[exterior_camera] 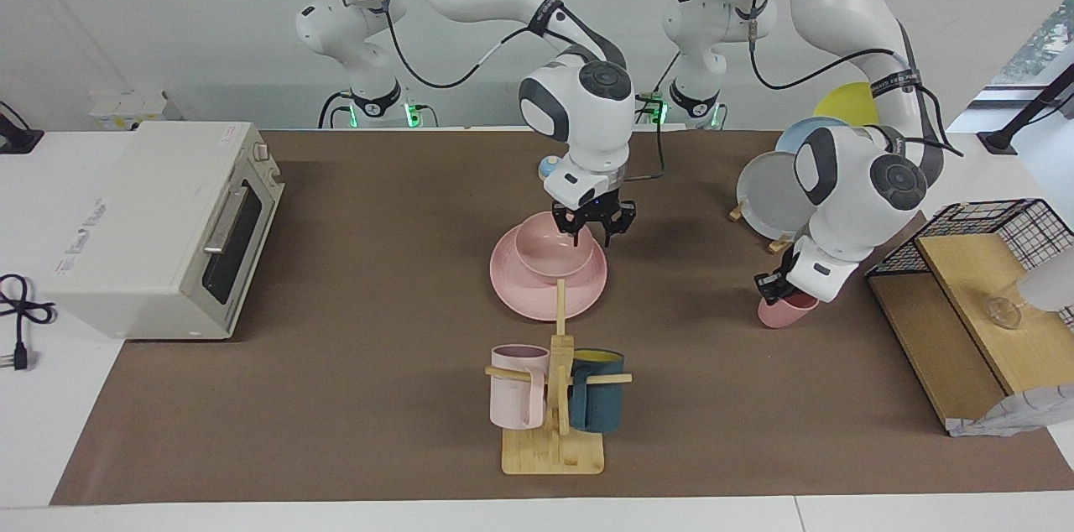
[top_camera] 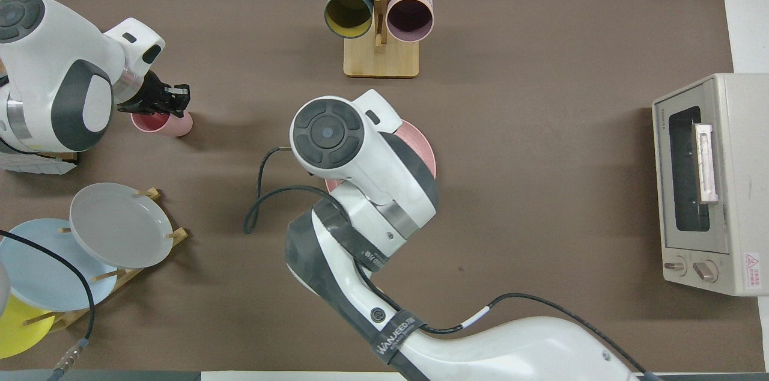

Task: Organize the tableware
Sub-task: 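Open the right gripper off the bowl while the left gripper lifts the cup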

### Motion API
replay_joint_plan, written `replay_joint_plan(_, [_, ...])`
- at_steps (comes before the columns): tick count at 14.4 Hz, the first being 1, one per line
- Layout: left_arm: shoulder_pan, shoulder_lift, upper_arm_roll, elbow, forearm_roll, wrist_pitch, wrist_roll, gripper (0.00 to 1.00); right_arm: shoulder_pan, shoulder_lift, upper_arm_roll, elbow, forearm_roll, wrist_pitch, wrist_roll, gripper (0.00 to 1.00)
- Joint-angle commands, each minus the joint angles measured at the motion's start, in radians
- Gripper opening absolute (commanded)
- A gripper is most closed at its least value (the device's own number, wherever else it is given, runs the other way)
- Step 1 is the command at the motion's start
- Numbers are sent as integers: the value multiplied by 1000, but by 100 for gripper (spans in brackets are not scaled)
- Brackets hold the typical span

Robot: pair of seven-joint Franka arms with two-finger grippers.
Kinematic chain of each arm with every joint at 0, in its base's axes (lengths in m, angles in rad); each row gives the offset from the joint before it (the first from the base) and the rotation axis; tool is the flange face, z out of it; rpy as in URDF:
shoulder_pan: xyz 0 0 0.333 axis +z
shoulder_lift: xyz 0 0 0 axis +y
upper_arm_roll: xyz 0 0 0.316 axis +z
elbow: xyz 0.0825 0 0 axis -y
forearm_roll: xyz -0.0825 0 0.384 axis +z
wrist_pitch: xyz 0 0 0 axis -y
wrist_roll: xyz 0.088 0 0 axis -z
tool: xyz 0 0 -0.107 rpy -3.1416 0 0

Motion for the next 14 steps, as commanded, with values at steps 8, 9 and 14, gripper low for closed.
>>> replay_joint_plan(8, [-139, 33, 8, 489, 13, -547, -148, 0, -269, -278, -122, -30, 27, -374, -493, 100])
replay_joint_plan(9, [-180, 38, 8, 523, 10, -568, -217, 0, -268, -299, -178, -26, 28, -405, -559, 100])
replay_joint_plan(14, [-398, 54, 1, 562, -13, -553, -519, 0, -349, -319, -247, -33, 27, -459, -716, 100])
